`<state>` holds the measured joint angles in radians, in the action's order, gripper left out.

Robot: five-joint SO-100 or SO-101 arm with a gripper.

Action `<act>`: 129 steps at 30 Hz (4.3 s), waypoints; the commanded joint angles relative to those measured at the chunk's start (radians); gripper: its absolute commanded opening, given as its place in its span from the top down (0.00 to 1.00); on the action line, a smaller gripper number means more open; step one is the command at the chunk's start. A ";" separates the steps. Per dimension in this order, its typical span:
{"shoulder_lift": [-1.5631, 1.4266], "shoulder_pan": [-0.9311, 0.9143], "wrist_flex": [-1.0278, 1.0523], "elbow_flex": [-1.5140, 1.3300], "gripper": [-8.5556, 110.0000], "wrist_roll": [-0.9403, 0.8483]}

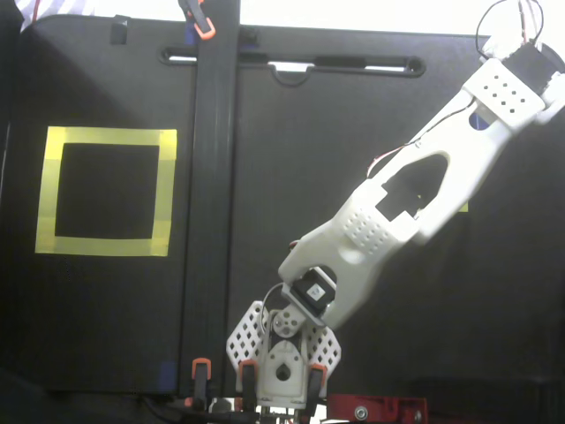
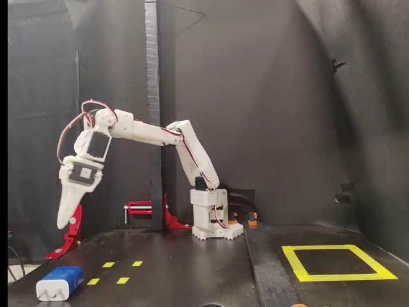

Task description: Grasp the block and place it in the designated area.

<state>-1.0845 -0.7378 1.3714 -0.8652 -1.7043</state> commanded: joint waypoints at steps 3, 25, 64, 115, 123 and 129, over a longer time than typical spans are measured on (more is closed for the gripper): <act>-0.011 -0.006 -0.009 0.048 0.93 -0.244; -0.008 -0.008 0.031 0.046 0.92 -0.729; 0.126 -0.012 -0.118 0.046 0.56 -0.640; 0.353 -0.009 -0.295 0.048 0.56 -0.554; 0.362 -0.005 -0.295 0.046 0.56 -0.554; 0.371 -0.003 -0.295 0.046 0.56 -0.557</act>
<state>-0.7087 -0.7440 1.0753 -0.8468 -2.2611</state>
